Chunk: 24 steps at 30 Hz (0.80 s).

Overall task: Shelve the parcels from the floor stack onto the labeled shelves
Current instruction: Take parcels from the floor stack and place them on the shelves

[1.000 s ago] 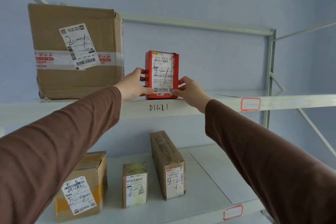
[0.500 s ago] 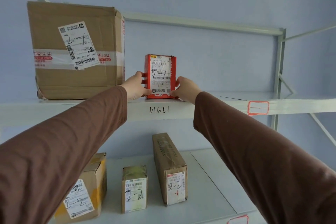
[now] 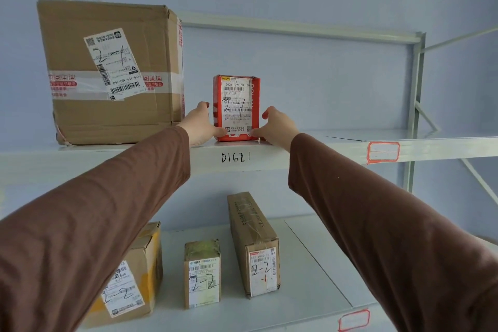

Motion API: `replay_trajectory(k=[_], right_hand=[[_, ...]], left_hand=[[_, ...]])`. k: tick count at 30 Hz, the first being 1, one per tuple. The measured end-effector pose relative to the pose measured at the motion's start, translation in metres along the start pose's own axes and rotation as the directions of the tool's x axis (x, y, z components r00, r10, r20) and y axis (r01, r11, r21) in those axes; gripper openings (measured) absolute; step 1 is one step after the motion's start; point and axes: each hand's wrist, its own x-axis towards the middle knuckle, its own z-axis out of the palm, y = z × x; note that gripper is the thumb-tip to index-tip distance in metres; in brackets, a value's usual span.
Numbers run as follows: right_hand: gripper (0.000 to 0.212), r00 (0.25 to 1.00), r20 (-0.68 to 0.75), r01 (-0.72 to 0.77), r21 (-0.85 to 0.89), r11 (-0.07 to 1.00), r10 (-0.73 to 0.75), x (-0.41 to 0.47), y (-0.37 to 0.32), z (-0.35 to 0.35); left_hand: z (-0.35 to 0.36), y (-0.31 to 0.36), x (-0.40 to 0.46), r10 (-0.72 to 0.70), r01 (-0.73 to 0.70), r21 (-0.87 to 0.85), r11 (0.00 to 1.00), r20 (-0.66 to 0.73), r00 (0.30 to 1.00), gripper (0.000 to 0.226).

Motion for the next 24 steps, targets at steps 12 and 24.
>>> replay_trajectory(k=[12,24], right_hand=[[0.065,0.975,-0.192,0.077,-0.175,0.981,-0.111,-0.048,0.019,-0.008],[0.067,0.919,-0.373,-0.134,-0.595,0.793,-0.124,-0.188,0.062,-0.049]], left_hand=[[0.013,0.005,-0.039,0.347,-0.255,0.278,0.926,-0.365,0.864,0.125],[0.098,0.067,-0.107,0.679,-0.624,0.415,0.662,0.018,0.734,0.086]])
